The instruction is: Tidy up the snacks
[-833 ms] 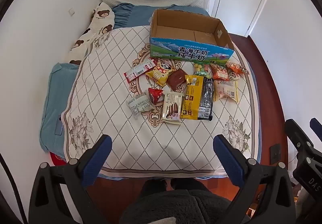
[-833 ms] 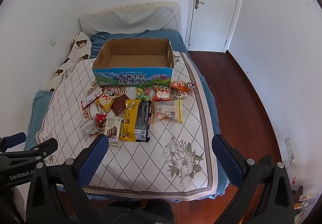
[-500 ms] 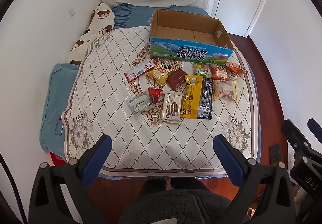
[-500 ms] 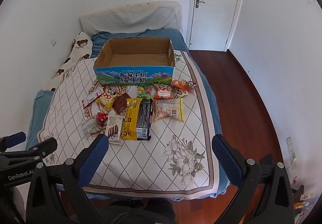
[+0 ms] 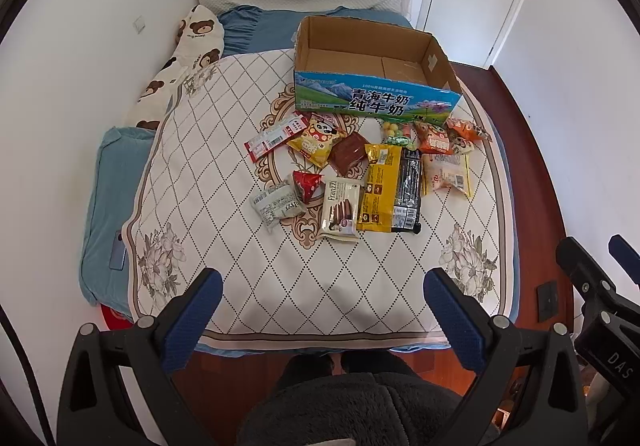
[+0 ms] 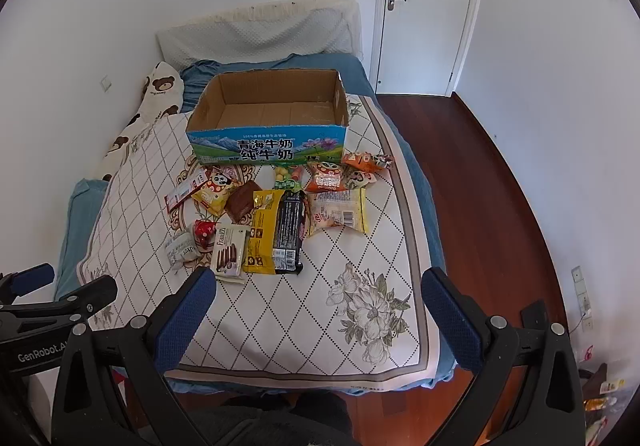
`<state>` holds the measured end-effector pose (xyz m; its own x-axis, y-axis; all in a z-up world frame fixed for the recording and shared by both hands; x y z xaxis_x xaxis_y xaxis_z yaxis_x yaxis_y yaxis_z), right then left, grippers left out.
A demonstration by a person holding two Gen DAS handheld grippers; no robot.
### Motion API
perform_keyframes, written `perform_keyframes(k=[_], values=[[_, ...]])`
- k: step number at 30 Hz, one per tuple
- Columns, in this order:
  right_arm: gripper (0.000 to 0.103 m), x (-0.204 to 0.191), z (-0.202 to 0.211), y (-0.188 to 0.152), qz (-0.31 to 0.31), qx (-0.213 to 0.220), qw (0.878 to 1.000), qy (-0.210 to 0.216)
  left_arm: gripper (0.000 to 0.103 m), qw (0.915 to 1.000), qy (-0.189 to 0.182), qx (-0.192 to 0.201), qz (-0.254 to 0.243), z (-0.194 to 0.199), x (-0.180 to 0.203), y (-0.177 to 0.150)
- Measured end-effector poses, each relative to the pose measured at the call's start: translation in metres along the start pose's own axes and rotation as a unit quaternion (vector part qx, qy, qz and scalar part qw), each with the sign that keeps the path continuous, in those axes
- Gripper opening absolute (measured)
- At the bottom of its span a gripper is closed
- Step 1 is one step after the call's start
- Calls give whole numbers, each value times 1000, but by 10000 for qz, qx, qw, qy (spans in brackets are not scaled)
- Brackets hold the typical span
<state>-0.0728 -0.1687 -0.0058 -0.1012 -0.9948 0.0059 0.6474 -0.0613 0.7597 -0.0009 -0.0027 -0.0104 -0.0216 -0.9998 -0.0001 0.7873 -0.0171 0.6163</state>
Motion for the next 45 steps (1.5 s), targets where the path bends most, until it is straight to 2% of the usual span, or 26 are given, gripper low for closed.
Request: perform_keyframes(k=[45], values=[[103,2,-4,-6,-138,-82,9998,82,103,10000,-4,34,-63,-1,4,4]])
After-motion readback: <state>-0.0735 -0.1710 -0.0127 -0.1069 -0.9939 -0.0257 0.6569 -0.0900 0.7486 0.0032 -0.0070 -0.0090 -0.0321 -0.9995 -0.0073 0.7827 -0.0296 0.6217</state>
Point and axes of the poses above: each gripper's, at about its wrist camera, not at the fingertips, and z roughly against the way its jaws point, x to its right, y to its top, the point moved 1 cm from there along -z, roughly the way its jaws point, and after that the axes turned 15 degrees about x, right-handed, at the moved point
